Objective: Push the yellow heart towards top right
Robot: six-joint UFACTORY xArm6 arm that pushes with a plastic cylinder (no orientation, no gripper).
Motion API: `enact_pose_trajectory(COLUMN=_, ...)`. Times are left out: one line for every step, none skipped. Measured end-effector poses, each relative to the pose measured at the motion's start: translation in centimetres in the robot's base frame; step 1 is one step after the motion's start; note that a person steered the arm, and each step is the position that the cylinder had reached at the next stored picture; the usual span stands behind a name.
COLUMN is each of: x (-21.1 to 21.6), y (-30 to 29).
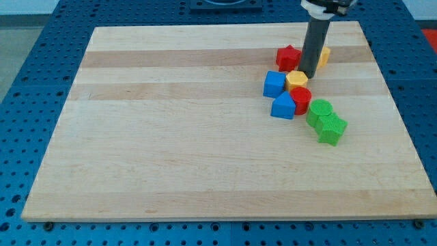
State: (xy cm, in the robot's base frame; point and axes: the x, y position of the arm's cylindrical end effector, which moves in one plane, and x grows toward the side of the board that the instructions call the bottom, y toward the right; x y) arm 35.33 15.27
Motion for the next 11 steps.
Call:
enact_pose_trajectory(x=-1.2, y=0.6)
enact_pose_trajectory(x=-3.4, y=1.1)
enact_pose_trajectory(x=-4.7, y=1.8)
enact_pose_trajectory(x=-4.6, y=2.2)
enact_pose_trajectory(x=-4.4, y=3.1)
enact_pose_trajectory(x=-4.4, y=5.0)
enact_pose_trajectory(x=-4.4, y=6.9)
enact_pose_trajectory(x=-4.8, y=7.7)
enact_pose_trajectory(x=-5.5, y=8.6)
enact_pose_trajectory(x=-6.6, y=8.6)
enact_pose_trajectory(x=-7.7, y=8.2)
